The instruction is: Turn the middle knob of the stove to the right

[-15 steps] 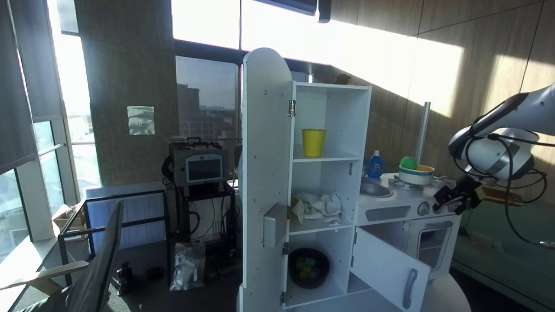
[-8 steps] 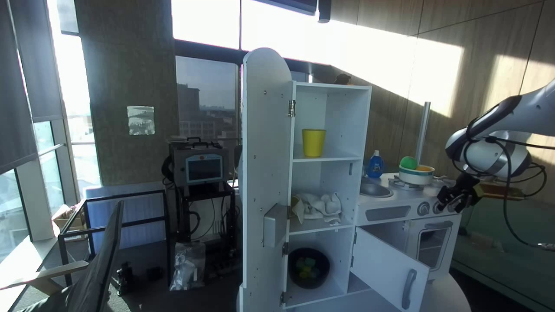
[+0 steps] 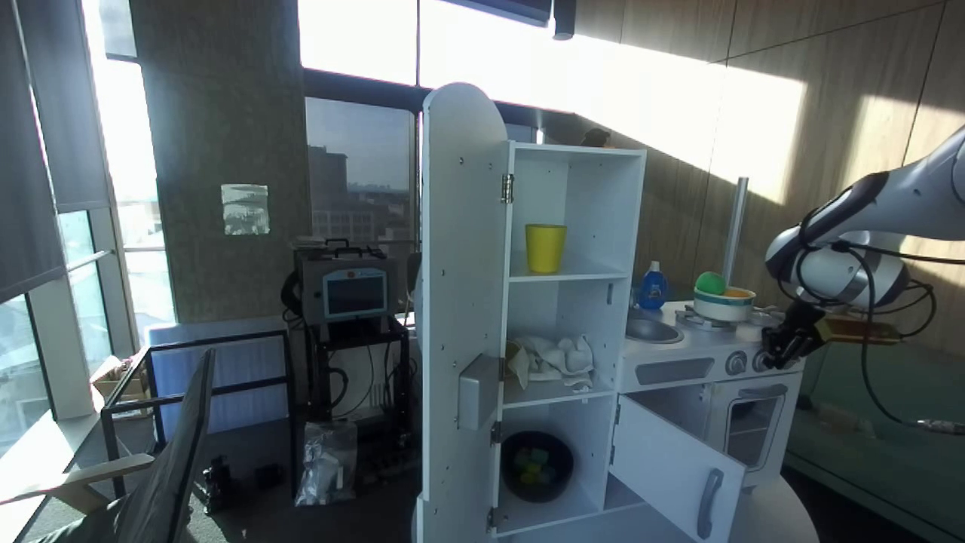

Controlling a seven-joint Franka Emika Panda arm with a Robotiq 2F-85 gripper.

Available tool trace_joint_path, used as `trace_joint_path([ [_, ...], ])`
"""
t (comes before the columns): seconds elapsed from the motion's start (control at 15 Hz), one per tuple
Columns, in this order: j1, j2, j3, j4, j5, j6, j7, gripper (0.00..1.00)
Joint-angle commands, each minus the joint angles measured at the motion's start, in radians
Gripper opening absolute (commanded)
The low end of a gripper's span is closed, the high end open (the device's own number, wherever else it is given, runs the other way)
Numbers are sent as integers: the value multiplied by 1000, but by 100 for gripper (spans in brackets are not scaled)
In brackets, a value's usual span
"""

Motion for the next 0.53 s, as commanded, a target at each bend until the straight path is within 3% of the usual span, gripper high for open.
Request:
trace_joint_path([
  [0.0, -6, 28, 7, 51, -37, 6, 38, 26],
  [0.07, -6, 26, 8, 50, -40, 5, 35, 44],
  [0.47, -19, 44, 12, 69, -52, -6, 32, 86],
])
